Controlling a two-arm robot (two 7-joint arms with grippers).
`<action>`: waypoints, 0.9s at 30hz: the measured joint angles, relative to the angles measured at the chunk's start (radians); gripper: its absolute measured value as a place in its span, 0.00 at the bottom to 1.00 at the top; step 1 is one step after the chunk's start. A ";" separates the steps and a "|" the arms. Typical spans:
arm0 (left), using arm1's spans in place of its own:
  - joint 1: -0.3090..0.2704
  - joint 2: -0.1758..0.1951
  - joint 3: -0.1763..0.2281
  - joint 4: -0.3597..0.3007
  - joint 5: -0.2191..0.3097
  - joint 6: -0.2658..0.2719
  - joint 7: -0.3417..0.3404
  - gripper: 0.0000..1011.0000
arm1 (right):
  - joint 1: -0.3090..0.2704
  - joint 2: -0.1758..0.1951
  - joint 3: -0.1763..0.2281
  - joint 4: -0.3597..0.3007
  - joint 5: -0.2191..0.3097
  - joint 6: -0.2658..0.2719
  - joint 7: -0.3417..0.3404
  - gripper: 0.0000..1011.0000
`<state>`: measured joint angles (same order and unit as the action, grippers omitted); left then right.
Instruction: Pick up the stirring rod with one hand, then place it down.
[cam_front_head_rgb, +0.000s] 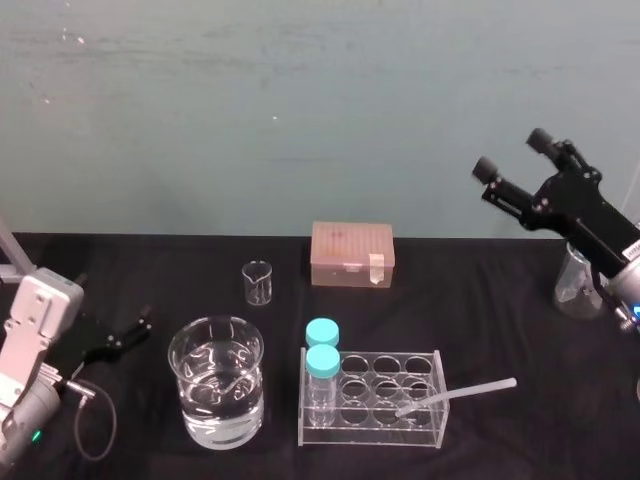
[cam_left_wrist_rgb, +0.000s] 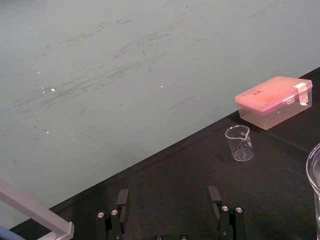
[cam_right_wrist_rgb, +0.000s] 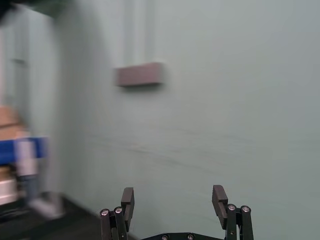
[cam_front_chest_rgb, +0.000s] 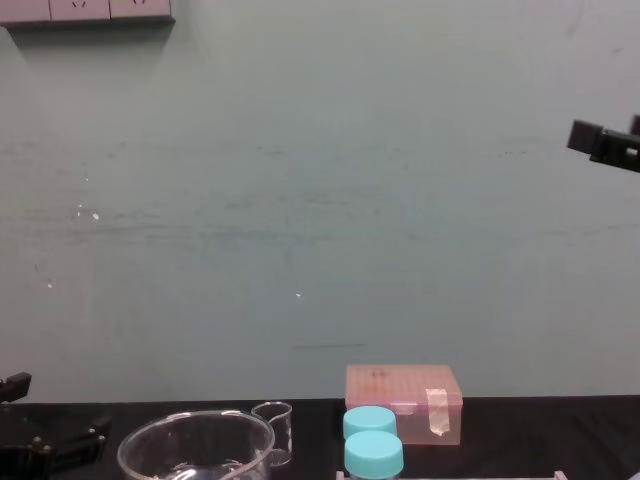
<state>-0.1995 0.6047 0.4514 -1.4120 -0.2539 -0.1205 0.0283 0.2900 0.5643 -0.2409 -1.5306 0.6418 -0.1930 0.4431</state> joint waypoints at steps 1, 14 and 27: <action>0.000 0.000 0.000 0.000 0.000 0.000 0.000 0.99 | 0.002 -0.023 0.007 0.003 -0.028 0.017 -0.070 0.99; 0.000 0.000 0.000 0.000 0.000 0.000 0.000 0.99 | 0.031 -0.174 0.023 0.111 -0.104 0.175 -0.346 0.99; 0.000 0.000 0.000 0.000 0.000 0.000 0.000 0.99 | -0.019 -0.205 0.030 0.102 -0.114 0.240 -0.355 0.99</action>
<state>-0.1995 0.6047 0.4514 -1.4120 -0.2539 -0.1205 0.0283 0.2712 0.3595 -0.2108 -1.4285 0.5277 0.0469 0.0883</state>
